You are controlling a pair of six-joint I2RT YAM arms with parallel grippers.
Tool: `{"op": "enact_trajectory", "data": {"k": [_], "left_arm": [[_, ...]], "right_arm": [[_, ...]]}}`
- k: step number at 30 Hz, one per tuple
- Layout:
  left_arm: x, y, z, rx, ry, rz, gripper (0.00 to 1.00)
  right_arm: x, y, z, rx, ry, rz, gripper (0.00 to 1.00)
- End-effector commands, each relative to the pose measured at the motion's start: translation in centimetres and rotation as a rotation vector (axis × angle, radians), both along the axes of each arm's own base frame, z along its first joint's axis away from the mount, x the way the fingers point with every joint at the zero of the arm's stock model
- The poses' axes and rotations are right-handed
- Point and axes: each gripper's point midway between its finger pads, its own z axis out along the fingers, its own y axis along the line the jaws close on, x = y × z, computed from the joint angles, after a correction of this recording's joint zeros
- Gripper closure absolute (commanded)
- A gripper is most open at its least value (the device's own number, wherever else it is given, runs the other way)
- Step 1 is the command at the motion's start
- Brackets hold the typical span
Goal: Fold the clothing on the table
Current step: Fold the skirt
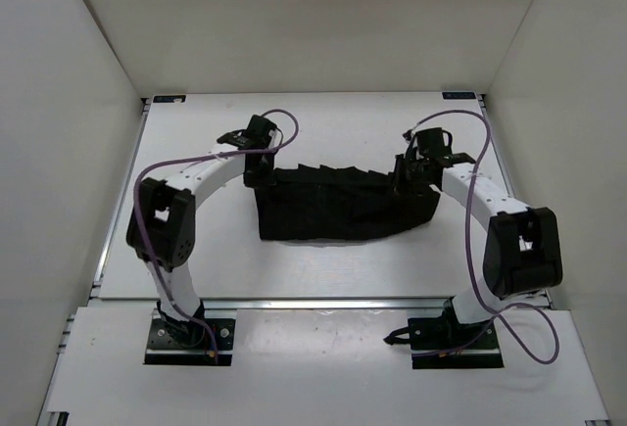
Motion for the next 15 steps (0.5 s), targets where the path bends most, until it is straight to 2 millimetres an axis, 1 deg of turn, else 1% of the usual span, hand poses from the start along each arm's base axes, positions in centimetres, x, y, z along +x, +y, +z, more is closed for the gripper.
{"op": "enact_trajectory", "data": {"k": [1,2,3,4,5,6,7,8,9,10,11,12,13,14,15], "left_arm": [[2.8,2.1,0.5,0.077,-0.027,0.044,1.0],[3.2,2.3,0.0,0.078,-0.017,0.062,1.0],[3.9,2.3,0.1,0.073,-0.023,0.072,1.0],[4.1,2.3,-0.1,0.075,-0.02,0.069,1.0],[4.6,2.1,0.1,0.073,-0.032,0.076,0.99],[4.4,2.2,-0.6,0.086,-0.014,0.074,0.98],[5.0,2.1,-0.3,0.086,-0.026,0.089,0.95],[5.6,2.2,0.1,0.089,-0.035,0.098,0.93],[5.7,2.0,-0.2,0.092,-0.031,0.099,0.9],[6.1,1.9,0.6,0.101,-0.051,0.099,0.79],[6.6,2.0,0.9,0.105,-0.059,0.107,0.72],[6.6,2.0,0.9,0.118,-0.058,0.106,0.56],[7.3,2.0,1.6,0.113,-0.082,0.114,0.35],[7.6,1.8,2.0,0.104,-0.096,0.112,0.24],[7.7,2.1,2.4,0.107,-0.105,0.124,0.2]], "right_arm": [[2.9,-3.0,2.5,-0.013,-0.14,-0.109,1.0],[3.5,-3.2,2.8,-0.014,-0.148,-0.106,1.0],[4.5,-3.3,3.2,-0.007,-0.167,-0.101,0.99],[5.1,-3.4,2.7,-0.009,-0.156,-0.1,0.97],[5.8,-3.5,3.1,-0.007,-0.164,-0.092,0.93],[6.9,-3.4,3.1,-0.001,-0.168,-0.077,0.89],[7.1,-3.3,1.8,-0.003,-0.128,-0.067,0.77],[7.9,-3.0,2.5,-0.003,-0.14,-0.049,0.66],[8.5,-3.1,2.2,-0.007,-0.127,-0.04,0.63],[8.9,-2.9,1.8,-0.016,-0.108,-0.033,0.54],[8.7,-2.8,1.5,-0.03,-0.094,-0.022,0.51],[9.1,-2.7,1.6,-0.039,-0.103,-0.013,0.48],[9.2,-2.7,1.6,-0.052,-0.106,-0.01,0.44],[9.3,-2.7,1.8,-0.044,-0.111,-0.009,0.43],[9.3,-2.7,2.1,-0.048,-0.119,-0.002,0.42]]}}
